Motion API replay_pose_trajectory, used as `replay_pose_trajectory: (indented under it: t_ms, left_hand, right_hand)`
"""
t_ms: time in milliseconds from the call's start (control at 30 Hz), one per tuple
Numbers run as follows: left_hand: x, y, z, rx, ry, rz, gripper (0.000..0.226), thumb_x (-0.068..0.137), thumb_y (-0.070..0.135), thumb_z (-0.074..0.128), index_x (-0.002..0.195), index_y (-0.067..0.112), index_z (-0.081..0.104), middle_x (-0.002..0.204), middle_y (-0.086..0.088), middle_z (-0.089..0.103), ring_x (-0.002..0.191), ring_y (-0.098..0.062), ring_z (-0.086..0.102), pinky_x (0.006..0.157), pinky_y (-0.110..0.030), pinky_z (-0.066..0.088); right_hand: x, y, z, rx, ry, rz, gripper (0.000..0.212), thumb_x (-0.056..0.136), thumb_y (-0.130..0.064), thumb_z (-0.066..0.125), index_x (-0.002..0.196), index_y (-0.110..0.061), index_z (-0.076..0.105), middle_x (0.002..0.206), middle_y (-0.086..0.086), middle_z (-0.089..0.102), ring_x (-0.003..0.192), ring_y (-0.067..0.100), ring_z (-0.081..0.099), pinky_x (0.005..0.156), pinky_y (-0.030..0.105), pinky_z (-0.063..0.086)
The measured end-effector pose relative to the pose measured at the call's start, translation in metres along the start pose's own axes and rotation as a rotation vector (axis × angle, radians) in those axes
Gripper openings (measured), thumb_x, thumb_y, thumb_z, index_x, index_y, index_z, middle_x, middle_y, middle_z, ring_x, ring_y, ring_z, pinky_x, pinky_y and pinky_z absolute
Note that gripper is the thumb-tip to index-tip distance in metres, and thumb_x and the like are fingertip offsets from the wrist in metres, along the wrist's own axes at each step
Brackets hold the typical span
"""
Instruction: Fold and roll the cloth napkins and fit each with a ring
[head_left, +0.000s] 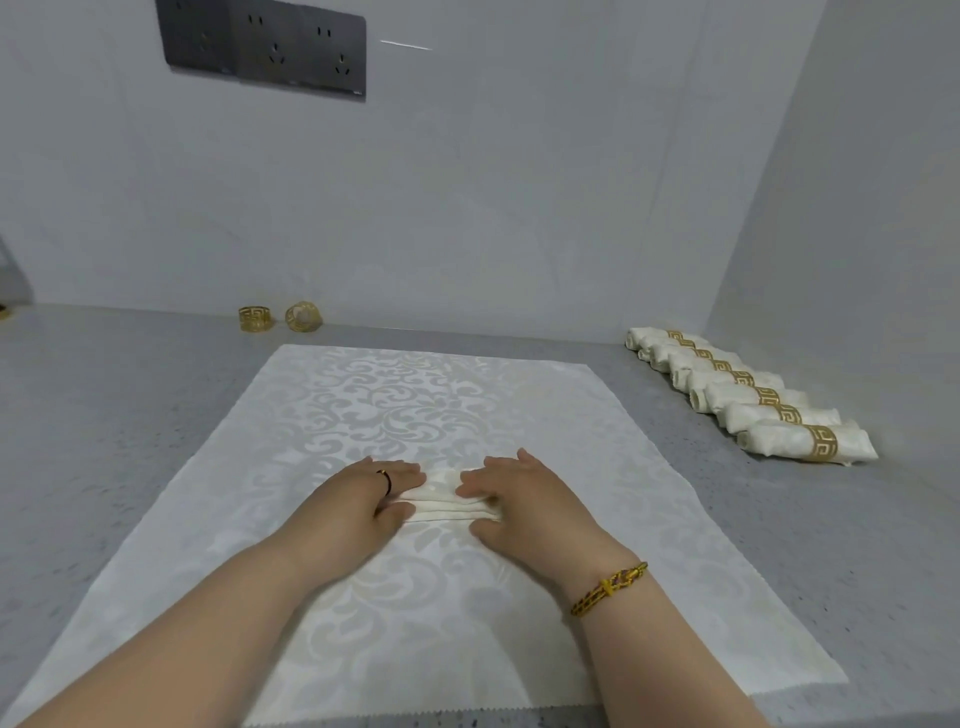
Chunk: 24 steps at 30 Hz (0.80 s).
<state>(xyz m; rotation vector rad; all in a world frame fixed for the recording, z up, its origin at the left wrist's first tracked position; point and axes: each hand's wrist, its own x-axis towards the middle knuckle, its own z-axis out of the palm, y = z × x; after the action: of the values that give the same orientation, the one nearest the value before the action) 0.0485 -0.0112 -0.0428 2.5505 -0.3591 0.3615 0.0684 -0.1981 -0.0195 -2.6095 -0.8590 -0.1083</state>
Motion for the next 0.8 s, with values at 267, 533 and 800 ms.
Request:
replay_pose_trajectory:
  t_ms: [267, 533, 800]
  left_hand:
    - [-0.001, -0.001, -0.006, 0.04, 0.036, -0.039, 0.04, 0.088, 0.029, 0.056, 0.127, 0.024, 0.051, 0.138, 0.014, 0.044, 0.126, -0.004, 0.04, 0.095, -0.008, 0.024]
    - [-0.003, 0.002, -0.006, 0.153, 0.117, 0.087, 0.048, 0.085, 0.038, 0.057, 0.13, 0.026, 0.047, 0.131, 0.013, 0.051, 0.121, -0.007, 0.045, 0.093, -0.011, 0.027]
    - [-0.004, 0.008, -0.011, 0.28, 0.187, 0.152, 0.062, 0.077, 0.048, 0.023, 0.106, 0.016, 0.067, 0.095, 0.005, 0.071, 0.084, -0.019, 0.068, 0.072, -0.024, 0.045]
  right_hand:
    - [0.001, -0.003, 0.0, -0.093, 0.002, 0.023, 0.054, 0.087, 0.004, 0.037, 0.136, -0.02, 0.038, 0.142, -0.004, 0.039, 0.131, 0.011, 0.033, 0.109, 0.012, 0.001]
    - [0.004, 0.003, 0.003, -0.043, 0.113, 0.068, 0.037, 0.083, 0.003, 0.037, 0.112, -0.009, 0.056, 0.106, 0.008, 0.06, 0.102, 0.024, 0.052, 0.079, 0.028, 0.037]
    - [-0.001, 0.007, -0.003, 0.502, 0.222, 0.15, 0.033, 0.081, 0.004, 0.045, 0.104, -0.013, 0.062, 0.086, -0.015, 0.057, 0.086, 0.007, 0.052, 0.068, 0.004, 0.037]
